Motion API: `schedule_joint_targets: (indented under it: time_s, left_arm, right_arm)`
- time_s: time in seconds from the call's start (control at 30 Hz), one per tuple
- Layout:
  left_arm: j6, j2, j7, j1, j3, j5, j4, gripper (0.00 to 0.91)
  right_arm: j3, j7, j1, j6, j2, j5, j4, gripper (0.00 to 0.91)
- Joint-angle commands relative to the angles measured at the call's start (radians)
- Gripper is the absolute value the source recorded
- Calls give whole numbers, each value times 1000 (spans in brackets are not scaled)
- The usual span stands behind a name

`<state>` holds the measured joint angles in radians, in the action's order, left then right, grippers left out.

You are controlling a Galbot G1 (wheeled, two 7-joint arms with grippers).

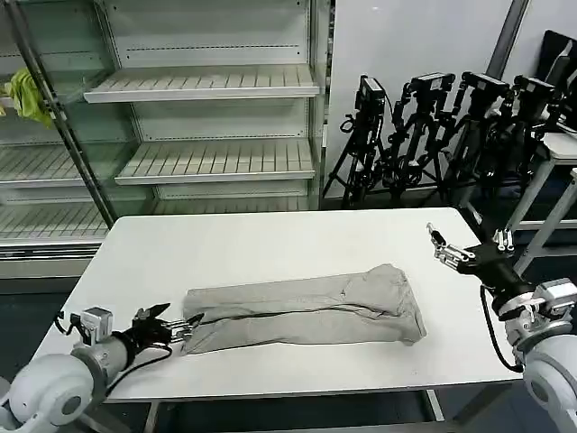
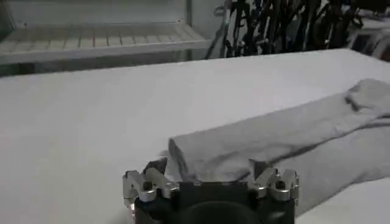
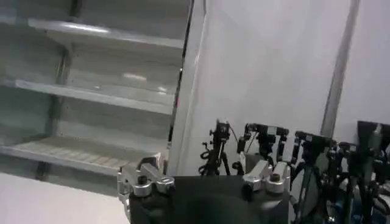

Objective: Fold and organize the clothes.

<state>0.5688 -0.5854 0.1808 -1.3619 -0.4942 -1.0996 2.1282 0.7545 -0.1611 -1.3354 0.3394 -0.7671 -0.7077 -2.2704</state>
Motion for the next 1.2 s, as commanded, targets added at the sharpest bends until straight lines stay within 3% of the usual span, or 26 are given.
schedule_joint_targets:
  time_s: [0.03, 0.1, 0.63, 0.67, 0.8, 0.83, 0.87, 1.07, 1.2]
  left_arm:
    - [12, -137, 36, -37, 3, -51, 21, 887]
    - [12, -156, 36, -25, 9, -50, 11, 856]
    - [11, -229, -7, 34, 50, -2, -104, 867]
    - [11, -233, -11, 38, 53, 0, -110, 846]
    - [10, -250, -19, 48, 55, 9, -119, 574]
    - [10, -254, -22, 51, 54, 10, -122, 544]
    - [10, -259, -25, 54, 52, 14, -126, 433]
    - [10, -279, -38, 52, 33, 23, -129, 343]
    - [9, -284, -46, 47, 30, 36, -132, 232]
  right_arm:
    - [24, -1, -25, 0, -33, 17, -36, 907]
    - [23, -3, -34, 1, -44, 21, -44, 907]
    - [59, -2, -162, -13, -115, 72, -138, 907]
    - [57, -1, -167, -15, -119, 79, -144, 907]
    - [52, -1, -177, -17, -131, 88, -156, 907]
    - [48, 0, -180, -18, -133, 93, -157, 907]
    - [45, 1, -182, -19, -137, 97, -158, 907]
    - [27, 4, -186, -22, -150, 114, -151, 907]
    - [15, 4, -180, -23, -157, 118, -148, 907]
